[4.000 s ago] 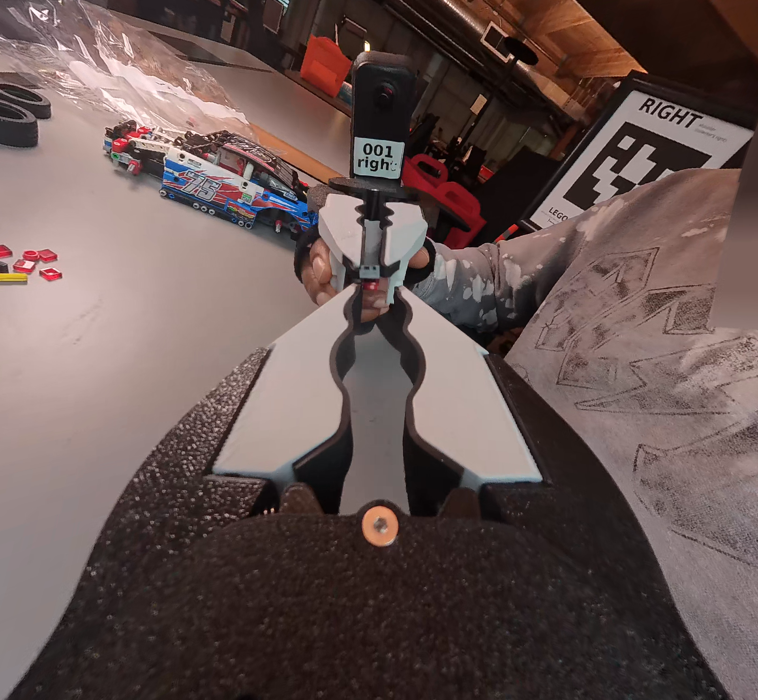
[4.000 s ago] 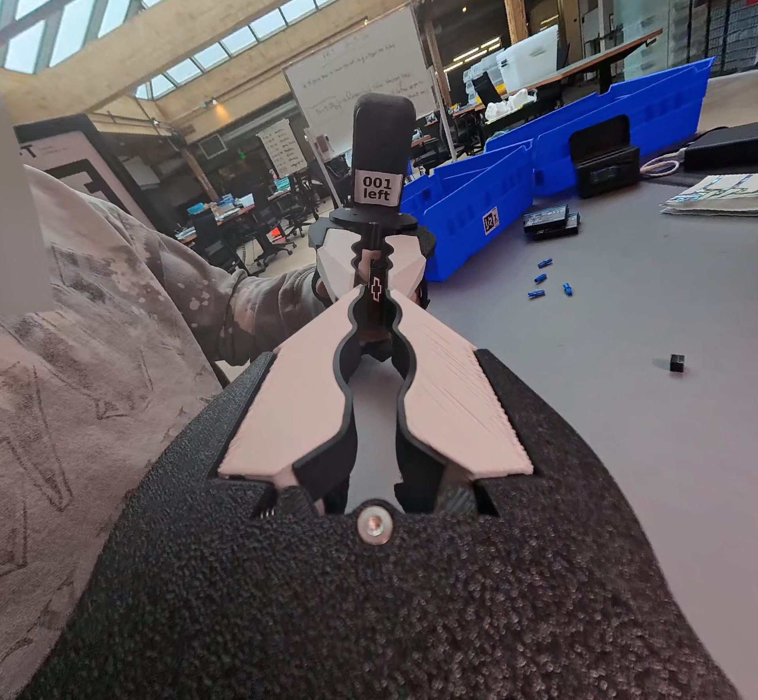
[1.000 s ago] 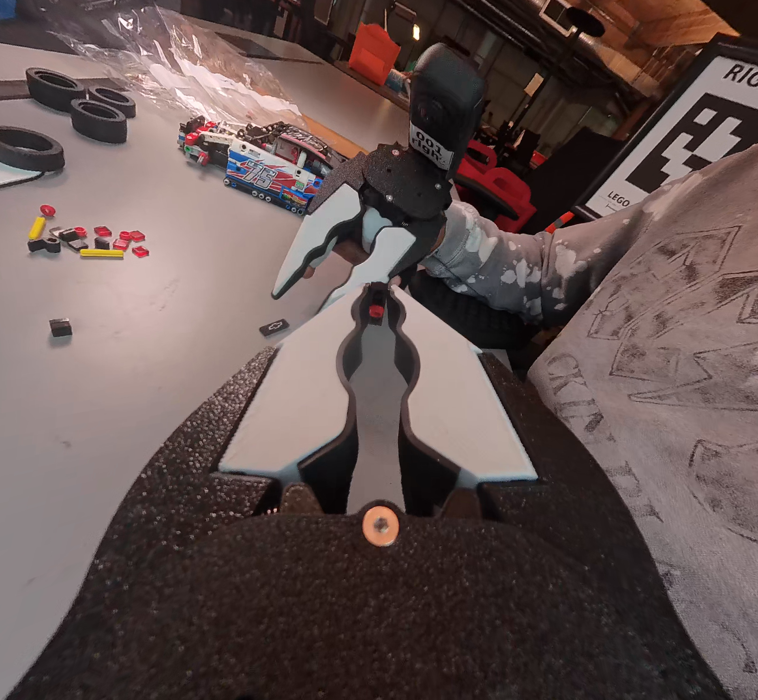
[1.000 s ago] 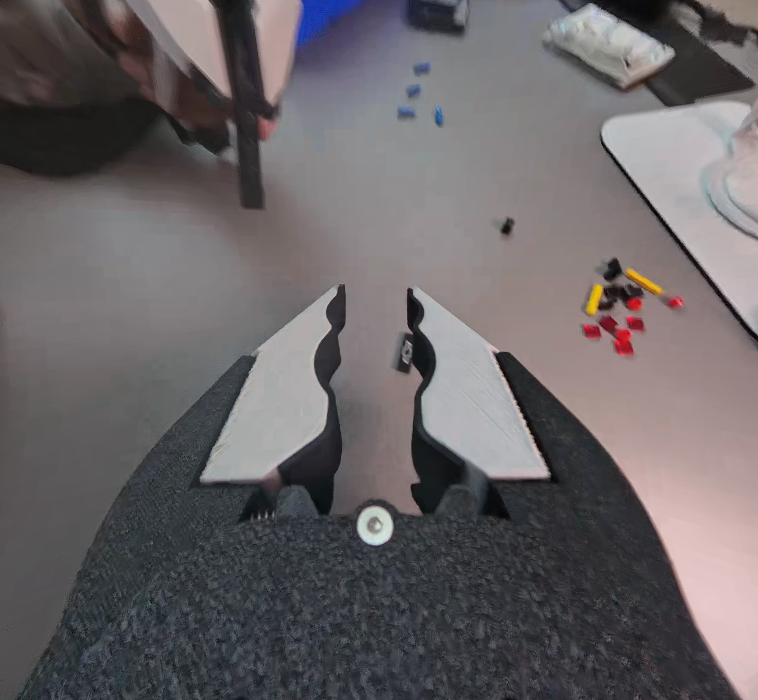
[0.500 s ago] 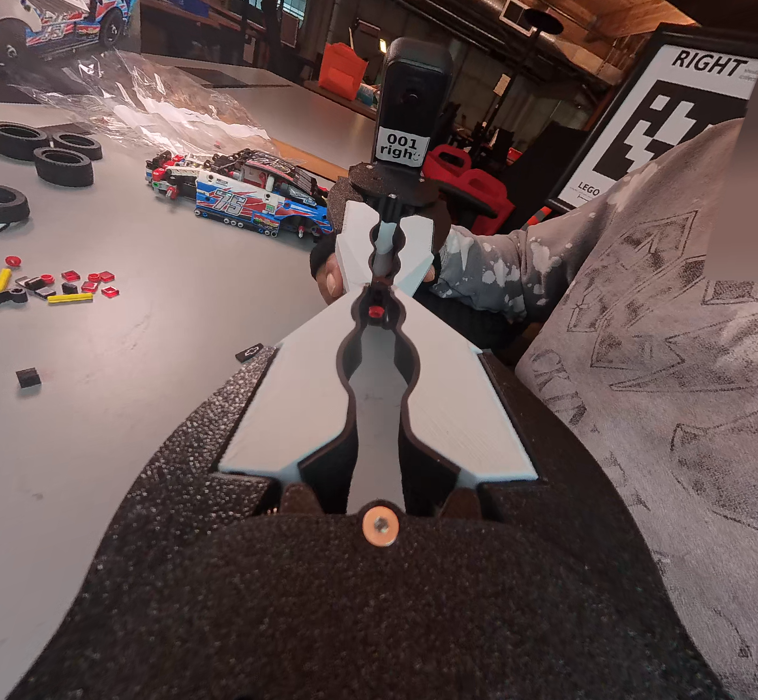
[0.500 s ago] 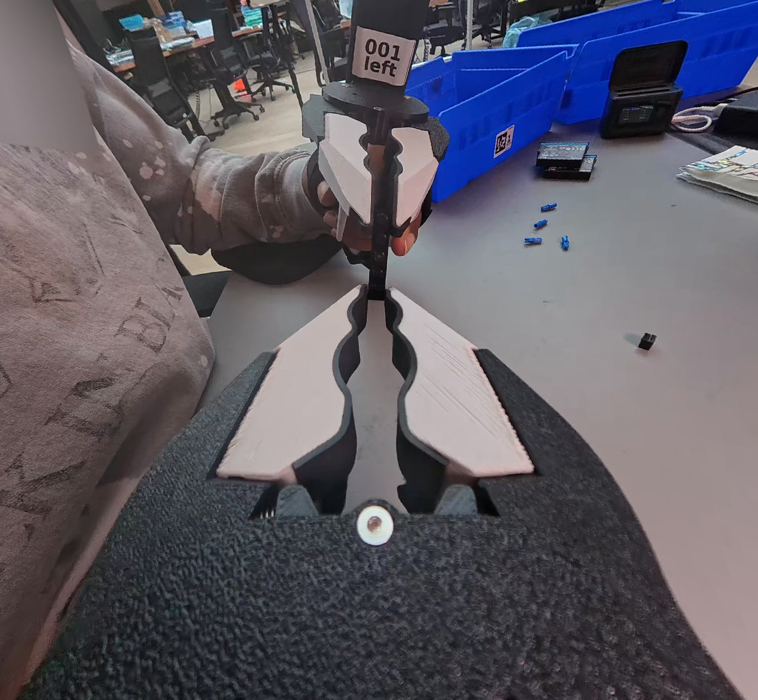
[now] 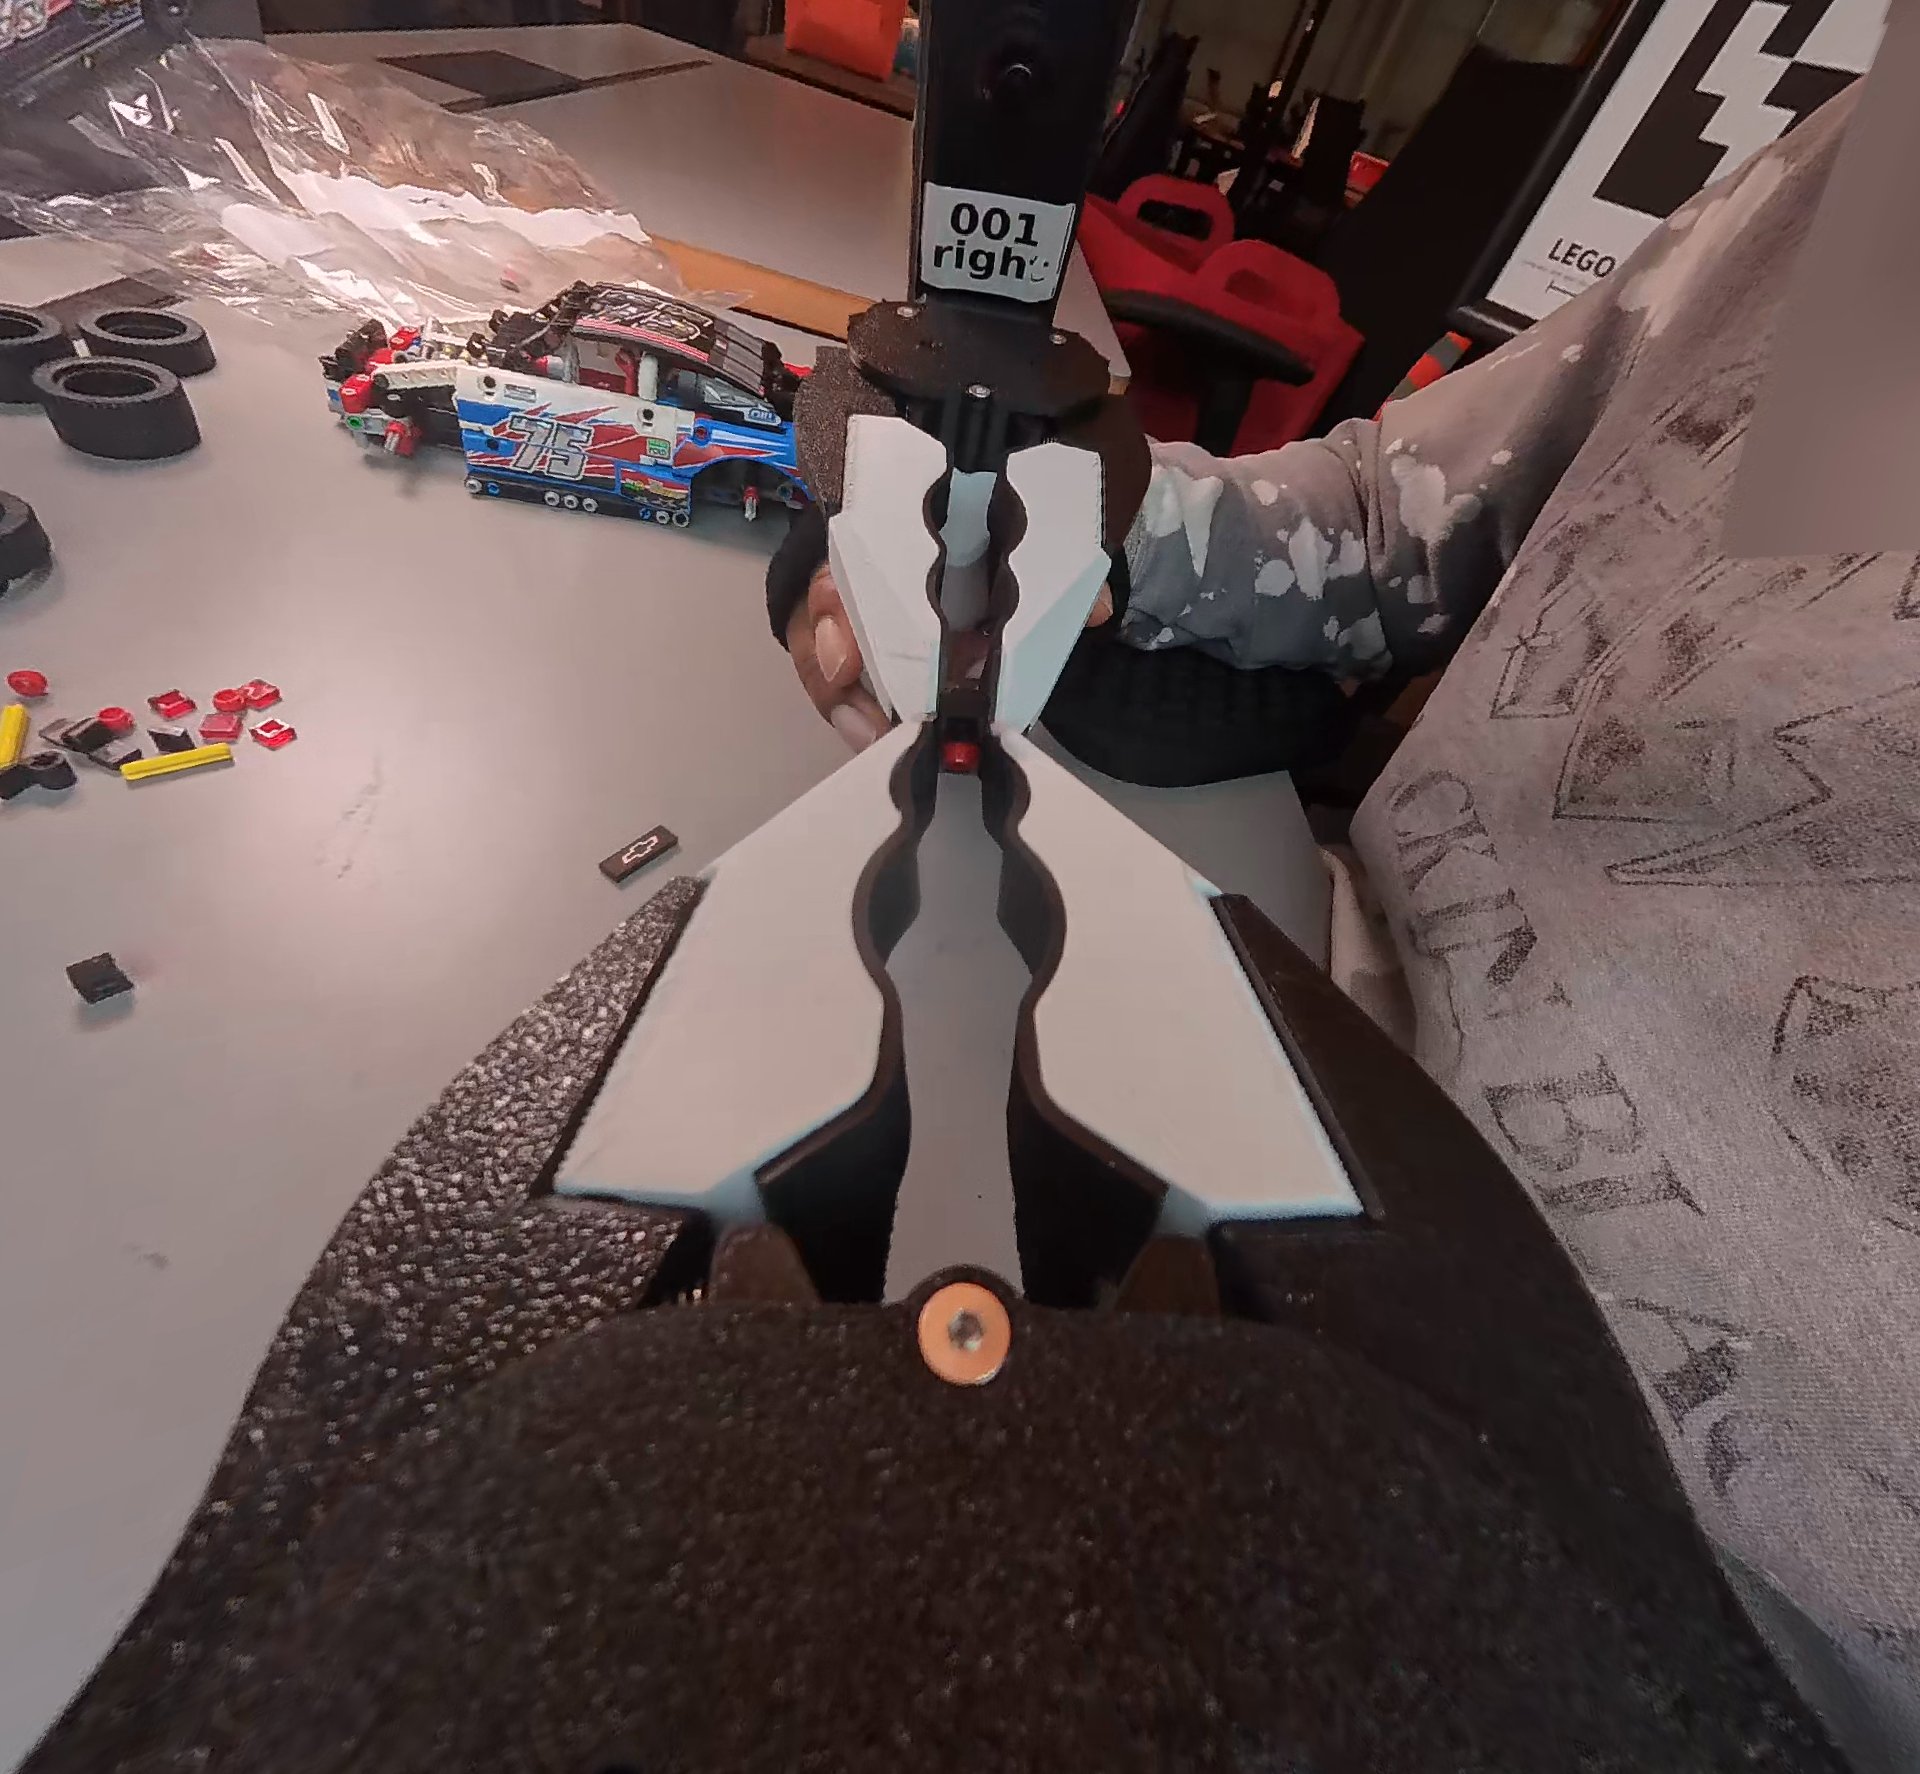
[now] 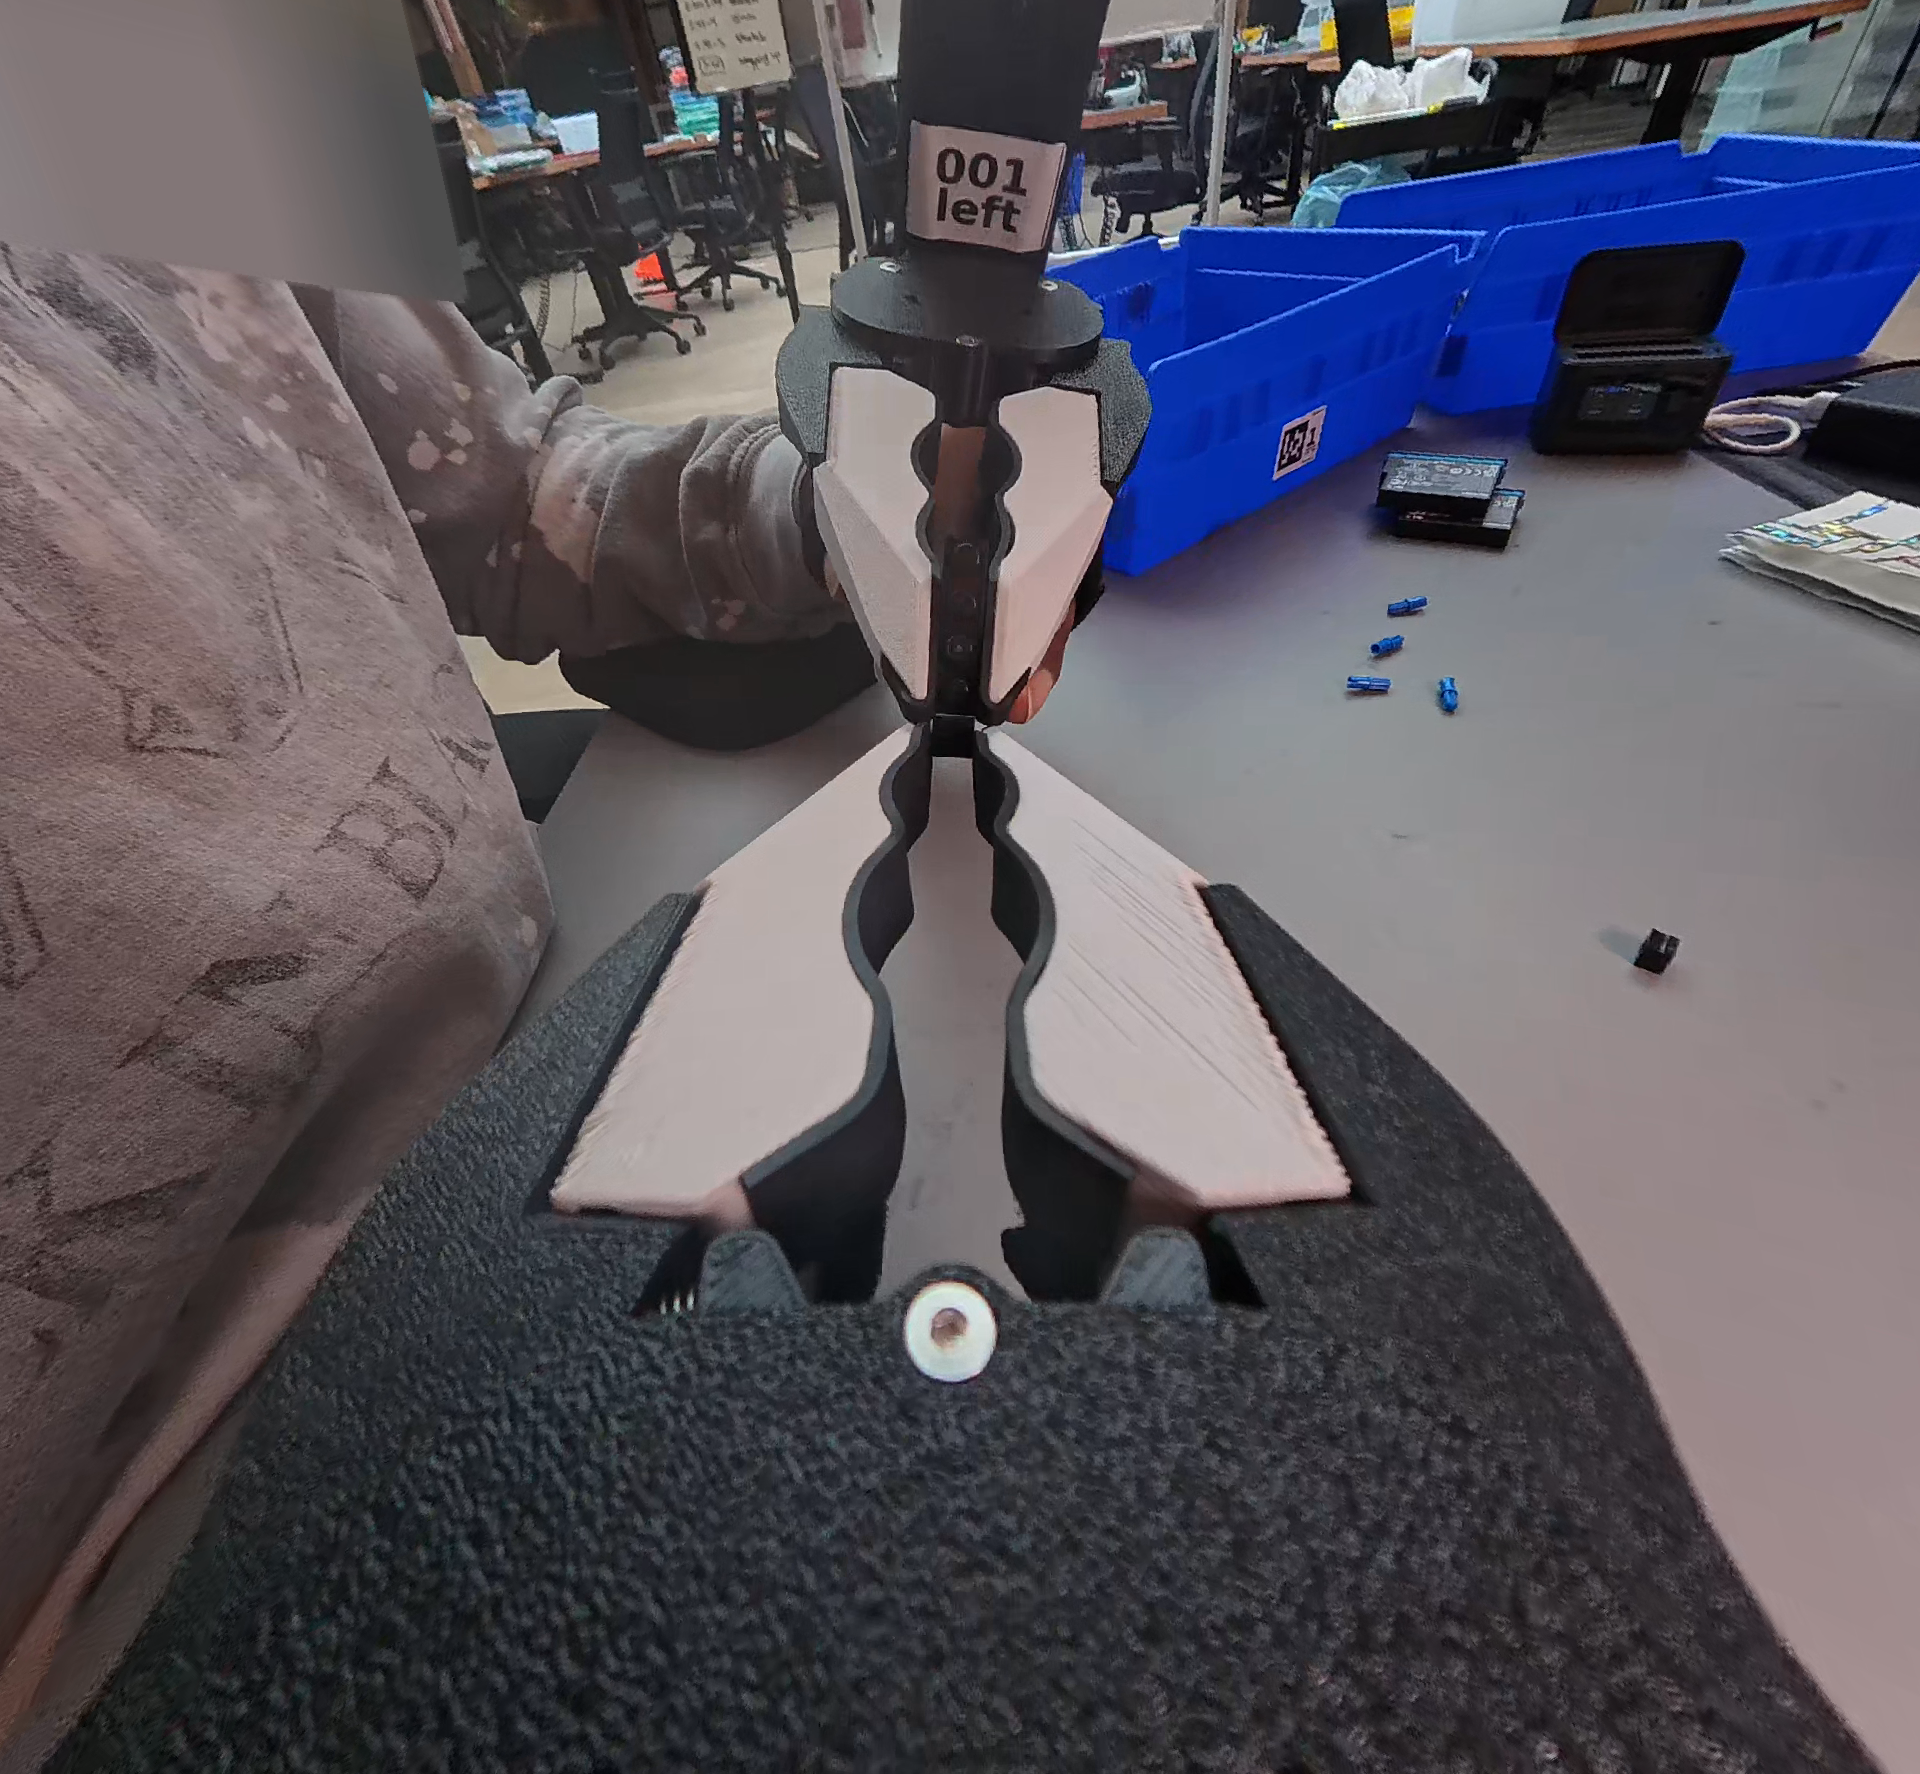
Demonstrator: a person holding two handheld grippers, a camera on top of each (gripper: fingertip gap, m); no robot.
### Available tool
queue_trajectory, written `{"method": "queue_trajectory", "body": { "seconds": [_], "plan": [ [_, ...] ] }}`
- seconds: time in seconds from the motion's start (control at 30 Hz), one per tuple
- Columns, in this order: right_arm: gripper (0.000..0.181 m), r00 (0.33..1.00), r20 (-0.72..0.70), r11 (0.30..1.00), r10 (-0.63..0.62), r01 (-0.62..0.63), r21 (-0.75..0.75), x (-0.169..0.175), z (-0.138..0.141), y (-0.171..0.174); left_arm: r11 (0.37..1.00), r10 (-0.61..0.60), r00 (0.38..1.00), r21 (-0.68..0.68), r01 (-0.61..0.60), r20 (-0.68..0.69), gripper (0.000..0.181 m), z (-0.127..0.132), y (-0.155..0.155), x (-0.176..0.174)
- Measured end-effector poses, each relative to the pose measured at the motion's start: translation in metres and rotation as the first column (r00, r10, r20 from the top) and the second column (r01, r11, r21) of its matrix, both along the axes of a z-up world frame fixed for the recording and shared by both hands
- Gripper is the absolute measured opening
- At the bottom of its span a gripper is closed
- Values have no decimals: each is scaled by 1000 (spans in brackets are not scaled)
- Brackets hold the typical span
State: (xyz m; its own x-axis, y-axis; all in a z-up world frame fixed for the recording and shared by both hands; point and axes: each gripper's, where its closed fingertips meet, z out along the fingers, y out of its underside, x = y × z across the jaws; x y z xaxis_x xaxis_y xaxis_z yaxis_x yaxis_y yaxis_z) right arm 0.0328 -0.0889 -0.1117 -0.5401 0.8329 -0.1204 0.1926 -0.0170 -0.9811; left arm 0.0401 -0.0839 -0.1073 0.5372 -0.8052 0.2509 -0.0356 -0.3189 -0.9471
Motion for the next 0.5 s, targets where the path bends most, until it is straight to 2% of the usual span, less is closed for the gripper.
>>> {"method": "queue_trajectory", "body": {
  "seconds": [0.27,0.5],
  "plan": [
    [7,999,-30,998,40,-42,-48,3,4,-1,1000,-1,999,25,2,-52,6,1,-2,1],
    [7,998,-46,999,44,-45,-30,2,5,-2,999,14,993,41,-9,-115,6,1,-4,-1]
  ]
}}
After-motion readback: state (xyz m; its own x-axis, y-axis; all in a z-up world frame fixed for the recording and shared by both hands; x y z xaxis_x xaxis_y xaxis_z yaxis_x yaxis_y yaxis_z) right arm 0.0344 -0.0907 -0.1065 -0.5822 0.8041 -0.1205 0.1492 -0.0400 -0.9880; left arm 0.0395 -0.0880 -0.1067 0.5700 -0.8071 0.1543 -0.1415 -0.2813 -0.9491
